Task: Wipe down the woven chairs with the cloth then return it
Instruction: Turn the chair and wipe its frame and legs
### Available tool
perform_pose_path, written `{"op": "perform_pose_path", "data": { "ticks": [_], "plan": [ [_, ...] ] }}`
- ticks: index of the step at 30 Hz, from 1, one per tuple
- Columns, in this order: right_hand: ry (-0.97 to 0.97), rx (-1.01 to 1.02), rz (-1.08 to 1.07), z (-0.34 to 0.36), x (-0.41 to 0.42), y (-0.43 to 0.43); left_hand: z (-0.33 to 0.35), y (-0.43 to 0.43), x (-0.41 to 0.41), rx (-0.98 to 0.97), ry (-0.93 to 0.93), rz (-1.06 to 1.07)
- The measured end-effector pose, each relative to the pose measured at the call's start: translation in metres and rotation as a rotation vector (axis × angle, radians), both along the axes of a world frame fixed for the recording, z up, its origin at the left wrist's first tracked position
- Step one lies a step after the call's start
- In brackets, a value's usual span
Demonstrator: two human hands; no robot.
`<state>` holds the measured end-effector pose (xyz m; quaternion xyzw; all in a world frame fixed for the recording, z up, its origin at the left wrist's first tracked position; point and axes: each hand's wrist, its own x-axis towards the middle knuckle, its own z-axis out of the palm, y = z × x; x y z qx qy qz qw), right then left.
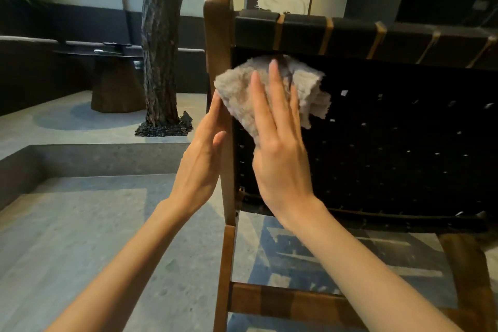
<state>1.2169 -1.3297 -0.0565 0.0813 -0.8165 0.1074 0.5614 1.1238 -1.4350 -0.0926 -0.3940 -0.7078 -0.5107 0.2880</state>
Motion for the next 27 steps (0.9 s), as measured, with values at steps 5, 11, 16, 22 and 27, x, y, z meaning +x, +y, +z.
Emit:
{"op": "perform_pose_path", "data": {
  "ticks": [5,11,16,22,27],
  "plan": [
    [0.105,-0.066,0.042,0.002,-0.039,-0.014,-0.001,-0.007,-0.005,-0.087,0.051,0.063],
    [0.266,-0.086,0.077,-0.002,-0.061,-0.015,-0.005,-0.007,-0.008,-0.071,0.061,0.078],
    [0.374,-0.209,0.091,0.005,-0.067,-0.025,-0.007,-0.008,-0.010,-0.056,0.107,0.056],
    [0.354,-0.078,-0.138,-0.002,-0.069,-0.018,-0.008,-0.009,-0.014,-0.056,0.102,0.006],
    [0.187,0.038,-0.176,-0.029,-0.061,-0.003,-0.011,-0.004,-0.013,-0.011,0.061,-0.050]
  ]
}}
